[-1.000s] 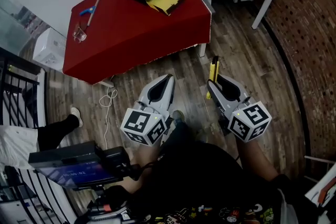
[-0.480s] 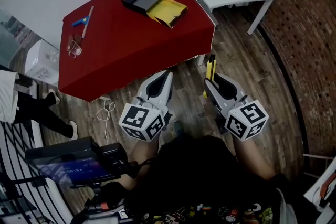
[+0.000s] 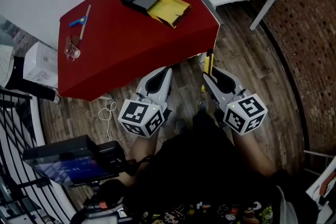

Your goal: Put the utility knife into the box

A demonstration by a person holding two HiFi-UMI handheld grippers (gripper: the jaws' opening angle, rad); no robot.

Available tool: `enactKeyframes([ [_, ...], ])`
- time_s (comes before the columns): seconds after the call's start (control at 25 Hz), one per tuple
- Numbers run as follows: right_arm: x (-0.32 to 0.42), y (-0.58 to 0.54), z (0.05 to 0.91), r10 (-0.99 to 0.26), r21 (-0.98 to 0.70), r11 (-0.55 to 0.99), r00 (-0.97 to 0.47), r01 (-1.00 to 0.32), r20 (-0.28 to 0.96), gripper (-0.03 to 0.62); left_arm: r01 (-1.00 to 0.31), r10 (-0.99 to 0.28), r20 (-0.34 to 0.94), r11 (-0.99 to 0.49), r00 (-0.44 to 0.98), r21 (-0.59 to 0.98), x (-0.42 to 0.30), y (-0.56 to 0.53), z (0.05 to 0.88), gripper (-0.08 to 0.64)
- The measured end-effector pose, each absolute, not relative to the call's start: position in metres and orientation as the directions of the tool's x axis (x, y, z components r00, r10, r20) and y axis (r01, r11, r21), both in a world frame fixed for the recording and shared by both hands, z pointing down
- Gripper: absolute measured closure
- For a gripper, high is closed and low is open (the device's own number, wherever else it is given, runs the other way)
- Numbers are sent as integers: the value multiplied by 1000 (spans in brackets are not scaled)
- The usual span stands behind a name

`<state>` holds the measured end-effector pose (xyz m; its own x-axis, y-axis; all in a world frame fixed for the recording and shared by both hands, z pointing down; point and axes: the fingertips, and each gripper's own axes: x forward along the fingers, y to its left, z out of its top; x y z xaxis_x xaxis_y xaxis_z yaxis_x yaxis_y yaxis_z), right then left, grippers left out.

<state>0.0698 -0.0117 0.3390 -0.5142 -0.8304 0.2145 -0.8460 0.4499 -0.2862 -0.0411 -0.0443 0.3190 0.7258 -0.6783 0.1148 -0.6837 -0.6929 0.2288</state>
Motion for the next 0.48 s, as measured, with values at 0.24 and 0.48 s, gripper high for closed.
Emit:
enactKeyframes([
  [0.24, 84, -53, 350, -810, -301, 470, -541, -830, 225, 449, -701, -690, 140, -675, 710, 231, -26, -79, 329, 558],
  [0.48, 101, -111, 358, -773, -323, 511, -590, -797, 232, 449, -737, -723, 159, -636, 673, 230, -7, -130, 334, 558],
])
